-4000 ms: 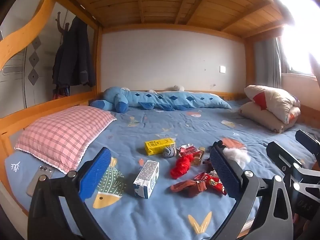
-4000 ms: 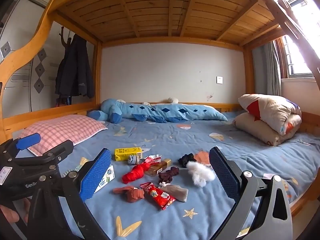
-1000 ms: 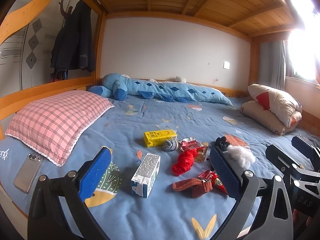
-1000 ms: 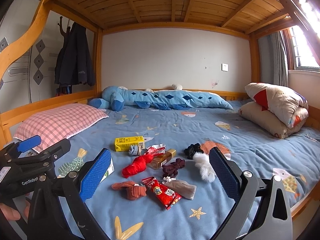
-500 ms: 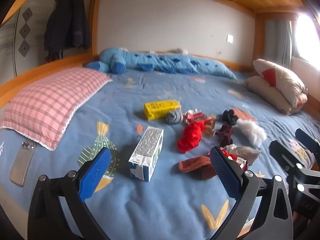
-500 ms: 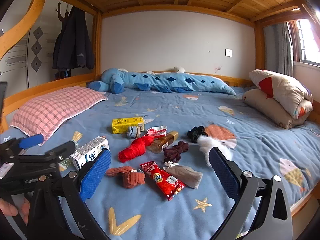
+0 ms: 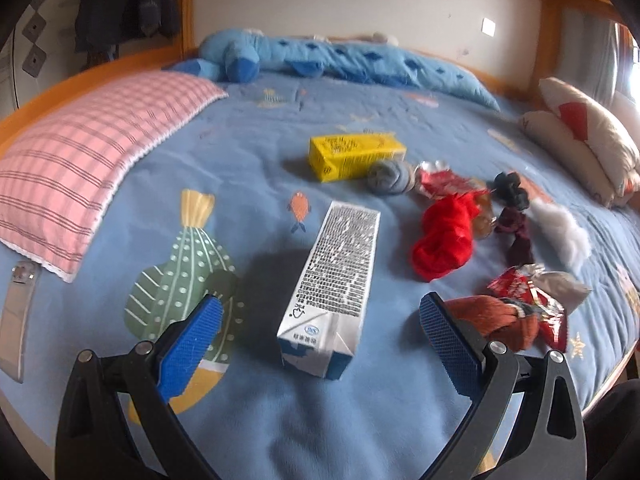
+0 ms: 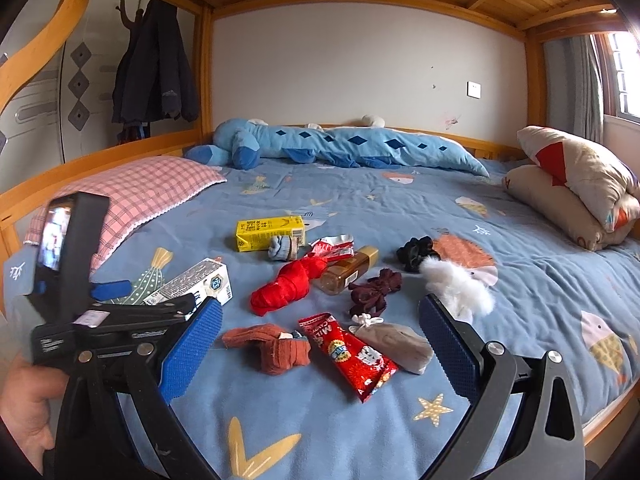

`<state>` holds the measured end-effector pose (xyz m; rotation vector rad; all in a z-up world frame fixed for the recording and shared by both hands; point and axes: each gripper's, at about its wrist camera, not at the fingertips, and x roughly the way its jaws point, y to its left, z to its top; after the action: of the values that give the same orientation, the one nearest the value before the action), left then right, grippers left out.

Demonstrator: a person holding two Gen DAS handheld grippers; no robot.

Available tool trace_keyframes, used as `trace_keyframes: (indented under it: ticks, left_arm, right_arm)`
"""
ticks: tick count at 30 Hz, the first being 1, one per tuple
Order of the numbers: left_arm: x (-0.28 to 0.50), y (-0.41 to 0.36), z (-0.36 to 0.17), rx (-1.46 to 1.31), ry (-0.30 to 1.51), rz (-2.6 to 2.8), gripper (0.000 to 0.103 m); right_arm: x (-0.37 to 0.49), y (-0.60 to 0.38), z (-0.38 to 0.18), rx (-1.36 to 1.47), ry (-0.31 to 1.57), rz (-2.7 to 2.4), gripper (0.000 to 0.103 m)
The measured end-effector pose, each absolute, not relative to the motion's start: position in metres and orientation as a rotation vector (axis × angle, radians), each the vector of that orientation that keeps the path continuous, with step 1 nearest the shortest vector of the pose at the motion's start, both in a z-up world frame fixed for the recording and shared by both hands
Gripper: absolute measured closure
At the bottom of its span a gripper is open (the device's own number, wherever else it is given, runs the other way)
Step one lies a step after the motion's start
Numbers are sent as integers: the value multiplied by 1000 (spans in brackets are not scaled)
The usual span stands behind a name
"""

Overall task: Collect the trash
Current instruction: 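Grasp the white milk carton with the left tool while the right tool grasps the brown sock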

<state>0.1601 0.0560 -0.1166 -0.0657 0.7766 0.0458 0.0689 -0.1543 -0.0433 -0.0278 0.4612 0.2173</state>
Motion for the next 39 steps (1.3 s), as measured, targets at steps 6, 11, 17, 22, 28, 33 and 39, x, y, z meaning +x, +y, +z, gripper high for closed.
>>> trace_keyframes:
  ticks: [6, 11, 17, 22, 28, 33, 39]
  left_arm:
    - [182, 59, -134, -72, 840, 27, 5]
    - [192, 62, -148, -113, 893, -20, 61]
    - [183, 69, -146, -153, 864, -25, 65]
    - [166, 74, -126, -160, 807, -28, 64]
    - [157, 79, -116, -178, 777, -33, 64]
    - [157, 81, -116, -187, 776, -44, 64]
    - [156, 78, -117, -183, 779, -67, 64]
  right_arm:
    - [75, -150, -48, -41, 482, 235, 8]
    - [79, -148, -54, -36, 509, 268, 8]
    - [84, -142, -61, -38, 527, 313, 8]
    - [93, -135, -69, -6, 558, 370, 8]
    - [121, -121, -91, -25, 619, 372, 8]
    - [140, -112, -108, -52, 696, 401, 23]
    - [155, -105, -138, -96, 797, 396, 59]
